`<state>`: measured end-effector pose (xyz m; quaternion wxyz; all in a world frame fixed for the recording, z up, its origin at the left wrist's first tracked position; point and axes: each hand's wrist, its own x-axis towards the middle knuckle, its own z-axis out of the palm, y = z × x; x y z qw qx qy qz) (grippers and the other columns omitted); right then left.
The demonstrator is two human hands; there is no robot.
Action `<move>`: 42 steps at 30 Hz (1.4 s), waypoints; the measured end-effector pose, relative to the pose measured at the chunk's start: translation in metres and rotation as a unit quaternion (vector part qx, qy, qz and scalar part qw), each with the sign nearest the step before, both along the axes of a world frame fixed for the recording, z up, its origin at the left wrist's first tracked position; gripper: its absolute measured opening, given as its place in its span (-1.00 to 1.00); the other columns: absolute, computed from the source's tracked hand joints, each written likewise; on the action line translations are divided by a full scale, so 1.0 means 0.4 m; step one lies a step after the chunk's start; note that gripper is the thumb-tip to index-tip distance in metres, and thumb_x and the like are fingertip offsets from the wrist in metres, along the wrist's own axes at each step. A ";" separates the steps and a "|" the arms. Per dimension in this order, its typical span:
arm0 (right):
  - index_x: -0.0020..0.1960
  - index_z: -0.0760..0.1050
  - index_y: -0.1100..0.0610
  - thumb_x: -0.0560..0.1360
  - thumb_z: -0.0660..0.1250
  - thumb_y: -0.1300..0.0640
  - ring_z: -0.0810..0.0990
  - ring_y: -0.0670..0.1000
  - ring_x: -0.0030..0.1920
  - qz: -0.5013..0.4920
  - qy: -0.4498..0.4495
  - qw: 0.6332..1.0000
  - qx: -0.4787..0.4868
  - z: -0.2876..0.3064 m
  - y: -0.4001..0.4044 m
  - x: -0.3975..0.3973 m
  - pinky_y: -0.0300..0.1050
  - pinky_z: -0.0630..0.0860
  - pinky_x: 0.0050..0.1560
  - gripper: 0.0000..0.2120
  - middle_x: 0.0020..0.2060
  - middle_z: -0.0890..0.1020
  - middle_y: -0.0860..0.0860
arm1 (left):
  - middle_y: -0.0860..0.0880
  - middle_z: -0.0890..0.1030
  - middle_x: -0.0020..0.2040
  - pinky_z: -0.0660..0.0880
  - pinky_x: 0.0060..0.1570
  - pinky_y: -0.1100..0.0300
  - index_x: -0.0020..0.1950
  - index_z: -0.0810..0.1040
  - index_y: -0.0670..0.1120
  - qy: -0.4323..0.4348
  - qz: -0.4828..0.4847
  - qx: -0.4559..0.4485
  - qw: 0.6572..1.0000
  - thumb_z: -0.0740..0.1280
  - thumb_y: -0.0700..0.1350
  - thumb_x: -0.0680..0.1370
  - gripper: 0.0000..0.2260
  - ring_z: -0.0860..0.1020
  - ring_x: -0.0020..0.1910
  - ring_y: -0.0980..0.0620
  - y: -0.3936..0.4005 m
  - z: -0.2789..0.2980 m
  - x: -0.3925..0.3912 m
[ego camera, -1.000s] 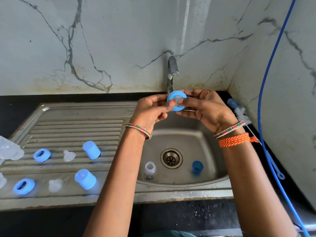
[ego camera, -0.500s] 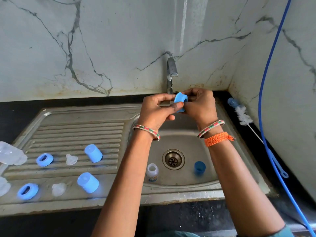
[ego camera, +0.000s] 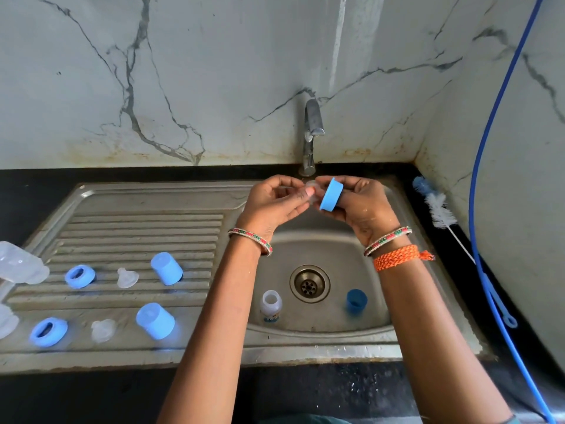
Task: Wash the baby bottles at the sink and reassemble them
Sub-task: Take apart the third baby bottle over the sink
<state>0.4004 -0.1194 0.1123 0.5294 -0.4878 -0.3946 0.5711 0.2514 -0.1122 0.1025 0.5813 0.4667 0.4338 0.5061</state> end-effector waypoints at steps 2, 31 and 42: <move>0.11 0.54 0.37 0.48 0.30 0.45 0.65 0.04 -0.17 0.002 0.015 1.000 -0.010 -0.025 0.023 -0.004 -0.17 0.64 -0.18 -0.79 -0.09 0.64 0.20 | 0.04 0.62 -0.36 0.61 -0.13 0.22 -0.20 0.58 -0.15 0.050 0.034 0.027 0.998 0.39 -0.39 0.45 -0.85 0.61 -0.30 0.13 0.017 -0.029 -0.003; 0.12 0.54 0.35 0.40 0.43 0.21 0.64 0.14 0.09 0.121 -0.483 0.821 -0.280 -0.695 0.438 -0.127 -0.04 0.56 0.11 -0.66 0.07 0.64 0.20 | -0.21 0.62 -0.14 0.45 -0.12 0.20 -0.08 0.60 -0.28 0.397 0.054 -0.222 0.889 0.41 -0.34 0.41 -0.90 0.50 -0.18 0.02 0.281 -0.674 -0.105; 0.05 0.55 0.13 0.38 0.45 0.14 0.56 0.00 -0.11 0.286 -0.443 0.849 -0.019 -0.581 0.183 -0.120 -0.16 0.42 -0.02 -0.74 -0.09 0.60 0.04 | 0.01 0.54 -0.32 0.45 -0.47 0.29 -0.23 0.51 -0.03 0.215 0.085 -0.176 0.957 0.21 -0.35 0.53 -0.74 0.48 -0.41 0.15 0.165 -0.491 -0.110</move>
